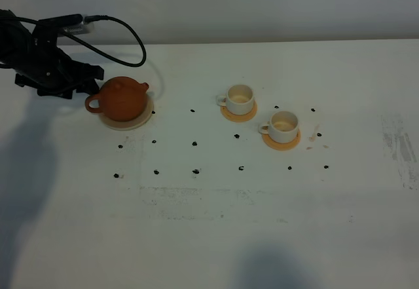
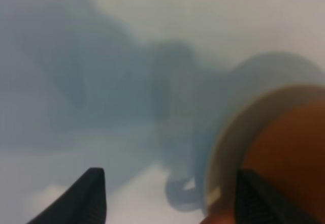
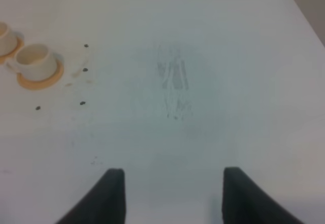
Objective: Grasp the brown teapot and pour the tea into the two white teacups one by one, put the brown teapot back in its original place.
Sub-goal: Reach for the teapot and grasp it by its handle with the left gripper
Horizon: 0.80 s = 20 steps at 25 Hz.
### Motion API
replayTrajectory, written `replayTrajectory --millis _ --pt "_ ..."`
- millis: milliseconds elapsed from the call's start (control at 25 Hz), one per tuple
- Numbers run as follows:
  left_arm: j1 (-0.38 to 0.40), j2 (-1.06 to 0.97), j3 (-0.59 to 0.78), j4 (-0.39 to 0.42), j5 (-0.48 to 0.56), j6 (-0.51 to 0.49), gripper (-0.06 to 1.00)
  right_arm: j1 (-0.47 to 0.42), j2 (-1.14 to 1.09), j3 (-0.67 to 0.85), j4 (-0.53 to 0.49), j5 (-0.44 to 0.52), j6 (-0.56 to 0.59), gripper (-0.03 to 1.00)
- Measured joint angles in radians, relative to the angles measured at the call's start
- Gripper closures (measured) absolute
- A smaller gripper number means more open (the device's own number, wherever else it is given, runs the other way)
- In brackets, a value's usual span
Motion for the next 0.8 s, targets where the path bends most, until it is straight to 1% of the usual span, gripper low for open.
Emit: replayTrajectory --millis 240,800 --pt "0.005 0.001 -0.022 0.065 0.107 0.001 0.42 0.000 0.000 0.000 0.000 0.000 0.000 0.54" --pt "0.008 0.001 -0.022 0.068 0.192 0.000 0.43 0.000 0.000 0.000 0.000 0.000 0.000 0.54"
